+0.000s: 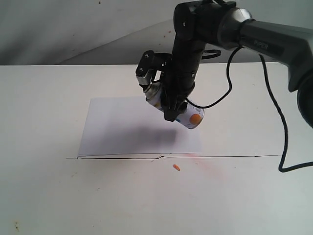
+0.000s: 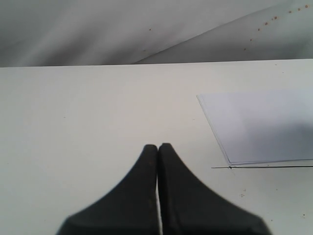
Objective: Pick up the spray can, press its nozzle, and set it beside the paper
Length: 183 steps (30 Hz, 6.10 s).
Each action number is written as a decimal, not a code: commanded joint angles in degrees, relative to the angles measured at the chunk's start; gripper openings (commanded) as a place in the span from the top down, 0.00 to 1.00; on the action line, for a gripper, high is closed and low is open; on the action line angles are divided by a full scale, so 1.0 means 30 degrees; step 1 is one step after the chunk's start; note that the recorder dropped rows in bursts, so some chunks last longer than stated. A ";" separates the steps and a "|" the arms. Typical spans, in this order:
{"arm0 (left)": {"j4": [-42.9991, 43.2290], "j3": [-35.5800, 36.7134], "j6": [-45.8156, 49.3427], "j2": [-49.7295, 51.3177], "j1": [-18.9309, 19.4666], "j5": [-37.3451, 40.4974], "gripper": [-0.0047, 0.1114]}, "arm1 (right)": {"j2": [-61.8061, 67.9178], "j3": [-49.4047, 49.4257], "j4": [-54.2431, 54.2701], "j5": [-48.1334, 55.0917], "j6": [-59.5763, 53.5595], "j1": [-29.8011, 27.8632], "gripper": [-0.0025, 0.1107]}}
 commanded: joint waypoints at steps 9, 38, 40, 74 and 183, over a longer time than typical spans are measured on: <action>-0.0989 0.0098 -0.0214 -0.0092 -0.0104 -0.7282 0.96 | -0.0378 -0.0205 0.0527 0.0002 -0.0207 -0.0014 0.98; -0.6396 -1.5714 -0.2149 1.7172 -0.0104 -0.0305 0.96 | -0.0378 -0.0205 0.1042 0.0002 -0.0058 -0.0014 0.98; -0.6396 -1.8210 -0.1749 2.0075 -0.0104 0.1815 0.96 | -0.0378 -0.0205 0.1042 0.0002 -0.0058 -0.0014 0.98; -1.6106 -3.3713 0.6611 3.9737 -0.0104 1.6348 0.96 | -0.0378 -0.0205 -0.0539 0.0002 0.0128 -0.0014 0.98; -1.9359 -3.4349 0.9556 4.4369 -0.3420 1.6836 0.96 | 0.0711 -0.0099 -0.2322 -0.1001 0.0411 0.0335 0.98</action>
